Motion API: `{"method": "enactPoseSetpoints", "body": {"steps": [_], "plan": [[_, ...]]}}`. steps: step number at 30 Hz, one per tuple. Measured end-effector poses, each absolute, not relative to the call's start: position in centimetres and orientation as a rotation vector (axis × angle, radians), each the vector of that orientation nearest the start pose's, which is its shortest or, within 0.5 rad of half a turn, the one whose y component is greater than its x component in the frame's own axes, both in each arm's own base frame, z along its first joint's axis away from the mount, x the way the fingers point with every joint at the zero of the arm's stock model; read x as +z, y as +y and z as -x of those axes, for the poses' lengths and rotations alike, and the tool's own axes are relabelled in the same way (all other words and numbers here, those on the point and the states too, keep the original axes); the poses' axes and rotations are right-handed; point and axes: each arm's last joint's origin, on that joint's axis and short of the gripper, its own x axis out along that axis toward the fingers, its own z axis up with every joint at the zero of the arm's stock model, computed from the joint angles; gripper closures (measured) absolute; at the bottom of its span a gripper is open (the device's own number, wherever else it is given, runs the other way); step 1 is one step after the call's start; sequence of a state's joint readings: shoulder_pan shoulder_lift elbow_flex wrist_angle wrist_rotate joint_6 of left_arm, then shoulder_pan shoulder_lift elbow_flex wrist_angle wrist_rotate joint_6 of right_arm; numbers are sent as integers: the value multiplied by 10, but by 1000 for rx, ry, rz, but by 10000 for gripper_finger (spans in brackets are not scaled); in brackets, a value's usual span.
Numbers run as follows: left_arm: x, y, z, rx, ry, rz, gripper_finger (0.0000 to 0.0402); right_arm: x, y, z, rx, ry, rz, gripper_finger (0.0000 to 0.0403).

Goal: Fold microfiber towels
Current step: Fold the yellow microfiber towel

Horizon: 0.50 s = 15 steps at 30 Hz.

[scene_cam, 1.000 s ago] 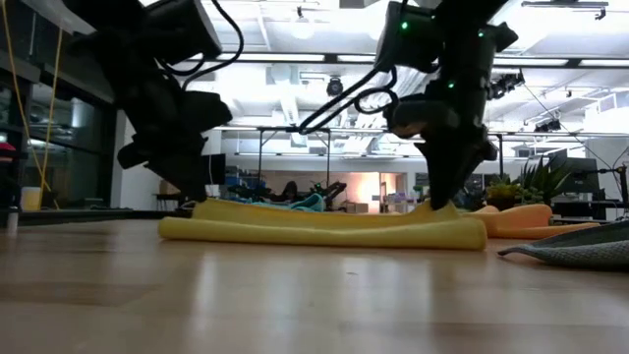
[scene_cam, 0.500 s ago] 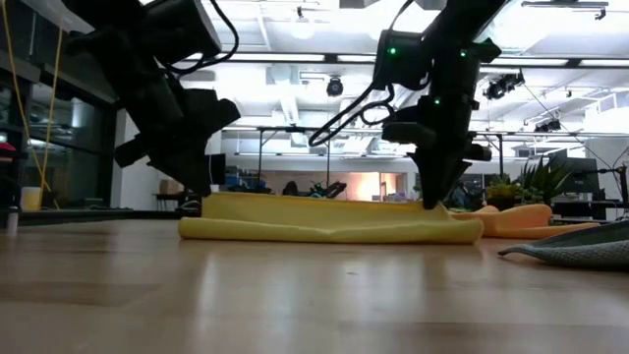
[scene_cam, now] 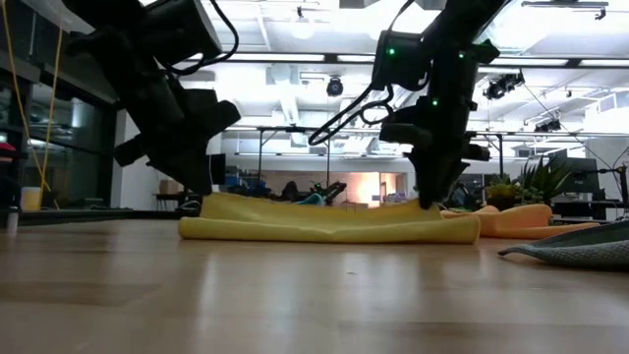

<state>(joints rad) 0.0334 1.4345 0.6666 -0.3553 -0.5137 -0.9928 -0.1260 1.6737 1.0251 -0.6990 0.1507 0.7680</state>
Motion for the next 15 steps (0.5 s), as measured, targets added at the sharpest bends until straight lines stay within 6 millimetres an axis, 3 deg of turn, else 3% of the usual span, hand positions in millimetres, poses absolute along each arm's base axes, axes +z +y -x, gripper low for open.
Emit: {"method": "enactPoseSetpoints", "body": {"steps": [7,15], "plan": [[153,31,-236,1018,783,558,315,175,-51,-291,-770,1205,-584,241],[169,52,-223,1014,814,544,251,214,-52,-271,-789,1112,-524,172]]}}
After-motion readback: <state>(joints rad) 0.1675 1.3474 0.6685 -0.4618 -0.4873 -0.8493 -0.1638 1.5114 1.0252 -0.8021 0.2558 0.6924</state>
